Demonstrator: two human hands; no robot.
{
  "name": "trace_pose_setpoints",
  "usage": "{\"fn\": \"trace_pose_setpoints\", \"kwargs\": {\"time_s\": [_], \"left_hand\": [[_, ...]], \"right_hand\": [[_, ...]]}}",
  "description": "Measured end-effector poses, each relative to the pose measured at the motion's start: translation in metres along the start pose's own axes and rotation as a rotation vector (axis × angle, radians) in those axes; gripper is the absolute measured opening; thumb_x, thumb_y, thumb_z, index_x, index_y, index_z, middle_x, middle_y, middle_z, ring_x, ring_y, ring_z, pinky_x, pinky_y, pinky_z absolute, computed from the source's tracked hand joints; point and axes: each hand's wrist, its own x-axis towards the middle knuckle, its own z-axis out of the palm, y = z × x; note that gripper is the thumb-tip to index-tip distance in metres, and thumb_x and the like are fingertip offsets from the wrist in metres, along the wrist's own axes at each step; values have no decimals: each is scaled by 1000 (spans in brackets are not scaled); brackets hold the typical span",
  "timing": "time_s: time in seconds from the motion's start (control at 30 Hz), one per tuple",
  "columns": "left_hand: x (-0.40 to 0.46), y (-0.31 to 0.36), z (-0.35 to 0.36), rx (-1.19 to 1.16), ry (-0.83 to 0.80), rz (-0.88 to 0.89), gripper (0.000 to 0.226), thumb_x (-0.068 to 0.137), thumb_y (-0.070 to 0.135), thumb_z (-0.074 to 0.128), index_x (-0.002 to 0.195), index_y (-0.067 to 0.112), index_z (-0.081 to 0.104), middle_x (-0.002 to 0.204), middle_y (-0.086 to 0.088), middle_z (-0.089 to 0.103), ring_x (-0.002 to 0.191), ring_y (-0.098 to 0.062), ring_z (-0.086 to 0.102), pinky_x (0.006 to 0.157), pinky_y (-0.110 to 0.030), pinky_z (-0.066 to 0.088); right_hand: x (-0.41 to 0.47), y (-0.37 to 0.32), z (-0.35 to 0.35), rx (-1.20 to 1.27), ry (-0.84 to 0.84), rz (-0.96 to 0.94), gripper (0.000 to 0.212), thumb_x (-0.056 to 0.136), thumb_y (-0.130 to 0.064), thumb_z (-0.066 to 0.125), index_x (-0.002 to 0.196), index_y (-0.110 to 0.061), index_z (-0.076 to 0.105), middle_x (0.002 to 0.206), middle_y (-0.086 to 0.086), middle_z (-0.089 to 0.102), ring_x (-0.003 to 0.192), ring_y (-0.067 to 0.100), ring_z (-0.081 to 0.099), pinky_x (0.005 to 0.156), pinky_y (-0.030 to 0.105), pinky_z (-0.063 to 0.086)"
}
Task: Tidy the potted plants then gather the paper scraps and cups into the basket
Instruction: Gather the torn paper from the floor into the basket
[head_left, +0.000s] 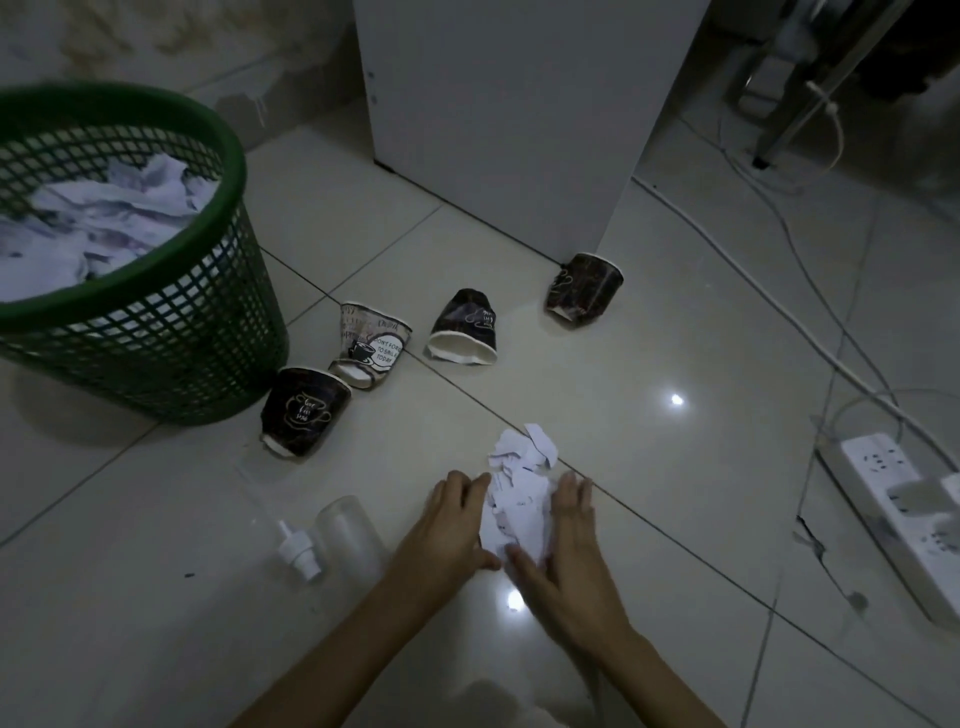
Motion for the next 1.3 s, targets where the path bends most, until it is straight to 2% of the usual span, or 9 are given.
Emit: {"fn": "trace_pose_setpoints", "kwargs": {"time_s": [0.2, 0.33, 0.4, 0.47, 0.57, 0.8, 0.93, 1.1, 1.3], "left_hand": [[-5, -15, -7, -125, 70, -51, 67, 84, 8, 61, 140, 11, 24, 135, -4, 30, 121, -16, 43, 97, -15, 32], [-4, -19, -7, -233, 165, -144, 45, 83, -6, 46, 126, 3, 36, 126, -10, 39, 107, -17, 45, 83, -11, 32], [-4, -19, -6, -275, 204, -181, 38, 84, -5, 44, 121, 3, 38, 121, -10, 41, 98, -12, 42, 75, -8, 28], [-2, -18, -3, -314, 214, -203, 35, 85, -5, 43, 119, 3, 38, 119, -10, 42, 96, -9, 40, 74, -7, 28], [0, -15, -2, -363, 207, -240, 32, 85, -6, 42, 116, 2, 39, 118, -13, 43, 101, -16, 45, 77, -13, 32], [4, -12, -3, -349, 203, -263, 35, 84, -10, 41, 119, -3, 39, 120, -16, 43, 110, -24, 47, 86, -18, 33], [9, -11, -4, -488, 247, -375, 32, 91, 1, 44, 123, 0, 41, 120, -15, 50, 105, -23, 51, 81, -19, 36], [9, 2, -8, -1008, 369, -533, 13, 97, 14, 37, 95, 10, 49, 99, -15, 57, 80, -18, 56, 71, -28, 45], [14, 33, -19, -1643, 318, -686, 41, 100, 37, 28, 98, 5, 54, 82, -10, 59, 72, -20, 56, 68, -31, 46]], "right_hand": [[45, -6, -7, -296, -68, -221, 124, 59, -86, 46, 134, -30, -37, 144, 4, -44, 131, 24, -44, 104, 36, -30], [63, -14, 1, -445, -170, -340, 112, 63, -83, 47, 136, -40, -27, 148, 14, -34, 133, 33, -39, 105, 52, -24], [57, -18, 11, -484, -143, -332, 91, 72, -81, 35, 142, -43, -9, 152, 18, -22, 140, 38, -23, 108, 54, -18], [50, -22, 15, -515, -12, -315, 73, 80, -71, 32, 142, -34, 33, 151, 22, 23, 139, 43, 21, 110, 59, 16], [49, -26, 15, -537, 226, -402, 42, 82, -55, 47, 107, -28, 68, 111, 8, 67, 94, 27, 66, 75, 36, 53], [59, -33, 17, -487, 401, -586, 10, 73, -21, 71, 71, -12, 68, 58, 3, 59, 46, 17, 54, 38, 21, 40], [67, -43, 11, -498, 329, -522, 22, 63, -17, 82, 58, -12, 61, 44, 0, 54, 32, 14, 50, 30, 21, 37], [79, -51, -4, 186, 244, -116, 28, 94, -14, 49, 67, -10, 50, 60, 9, 55, 55, 22, 53, 53, 27, 36], [93, -81, -20, 872, 408, 184, 29, 91, -6, 44, 62, -10, 46, 60, 6, 44, 58, 16, 40, 55, 26, 34]]}}
